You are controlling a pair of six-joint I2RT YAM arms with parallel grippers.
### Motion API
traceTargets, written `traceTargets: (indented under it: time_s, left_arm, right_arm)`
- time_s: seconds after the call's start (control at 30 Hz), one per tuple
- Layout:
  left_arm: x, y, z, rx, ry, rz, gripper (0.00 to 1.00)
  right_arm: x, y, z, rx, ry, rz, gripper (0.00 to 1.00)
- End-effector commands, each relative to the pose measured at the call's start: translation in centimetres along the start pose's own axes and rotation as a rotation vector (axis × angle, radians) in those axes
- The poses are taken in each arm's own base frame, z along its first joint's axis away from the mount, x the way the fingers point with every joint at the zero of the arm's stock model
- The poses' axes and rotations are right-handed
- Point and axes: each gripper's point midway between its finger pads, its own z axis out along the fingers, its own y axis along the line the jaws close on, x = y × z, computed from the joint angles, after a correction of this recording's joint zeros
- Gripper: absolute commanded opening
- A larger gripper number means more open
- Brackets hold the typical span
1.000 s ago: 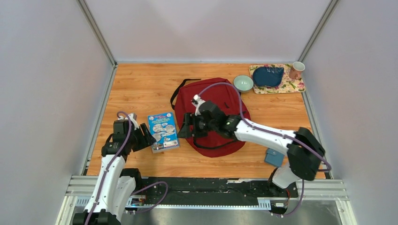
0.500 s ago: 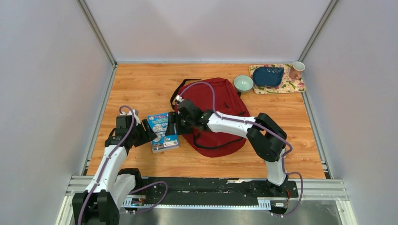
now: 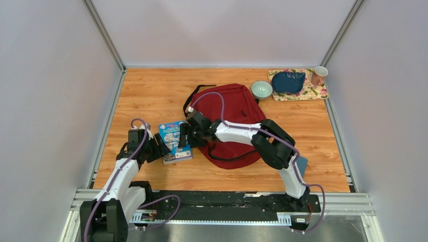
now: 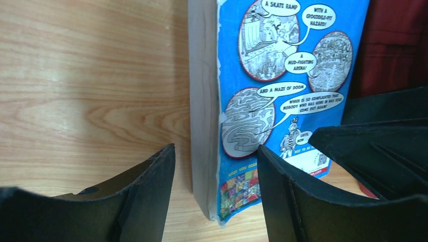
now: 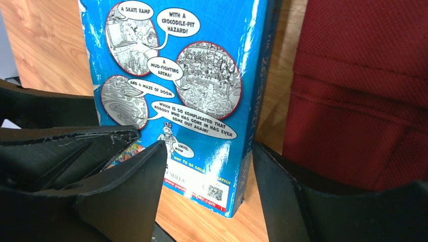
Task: Pack the student bag
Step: Adjust the book at the center of the board.
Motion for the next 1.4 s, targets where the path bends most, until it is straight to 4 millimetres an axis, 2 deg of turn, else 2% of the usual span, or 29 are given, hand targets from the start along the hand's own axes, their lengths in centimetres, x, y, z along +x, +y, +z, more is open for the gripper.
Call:
traceTargets:
  time_s: [0.0,0.07,0.27,0.33,0.43,0.53,0.63,0.67,0.73,0.77,0.87,1.13,1.37]
  left_arm:
    - [-0.4,-0.9,0.5,0.050,-0.017,-0.019,0.66]
    - [0.0,-1.2,0.7,0.073,-0.006,-0.025,0.59]
    - [1.6,-1.7,1.1,0.129,0.040,-0.054,0.48]
    - [2.0,-2.3,1.1,0.172,0.041,-0.057,0.48]
    - [1.6,-3.6,0.7,0.248,0.011,-0.060,0.56]
    - [1.1,-4.5,0.2,0.297,-0.020,-0.063,0.57]
    - [0.8,-5.2,-0.3,0.334,-0.033,-0.061,0.45]
    - [0.7,-5.3,-0.4,0.338,-0.036,-0.063,0.35]
    - [0.7,-5.5,-0.5,0.348,-0.032,-0.063,0.24]
    - [0.6,-5.6,-0.6,0.352,-0.034,-0.061,0.15]
    - [0.4,-5.9,-1.0,0.363,-0.038,-0.057,0.00]
    - [-1.1,-7.7,-2.8,0.434,-0.096,-0.021,0.00]
    - [-3.4,-10.1,-6.0,0.526,-0.204,0.023,0.00]
  right_arm:
    - [-0.3,1.4,0.6,-0.066,0.021,0.027,0.69]
    - [-0.1,1.8,0.7,-0.083,0.030,0.029,0.69]
    - [-0.6,3.6,-0.5,-0.160,0.021,0.036,0.64]
    - [-0.8,4.7,-1.1,-0.205,0.015,0.036,0.64]
    - [-1.1,5.8,-1.9,-0.252,0.008,0.037,0.64]
    - [-1.1,6.5,-2.2,-0.281,0.017,0.031,0.64]
    - [-0.7,7.0,-2.3,-0.305,0.032,0.028,0.60]
    - [-0.6,7.1,-2.3,-0.310,0.035,0.027,0.59]
    - [-0.2,7.4,-2.4,-0.319,0.041,0.022,0.59]
    - [0.0,7.3,-2.3,-0.319,0.043,0.022,0.59]
    - [0.1,7.5,-2.5,-0.324,0.046,0.019,0.59]
    - [0.1,8.0,-3.7,-0.354,0.035,0.009,0.61]
    - [0.1,7.4,-3.9,-0.332,0.020,0.033,0.75]
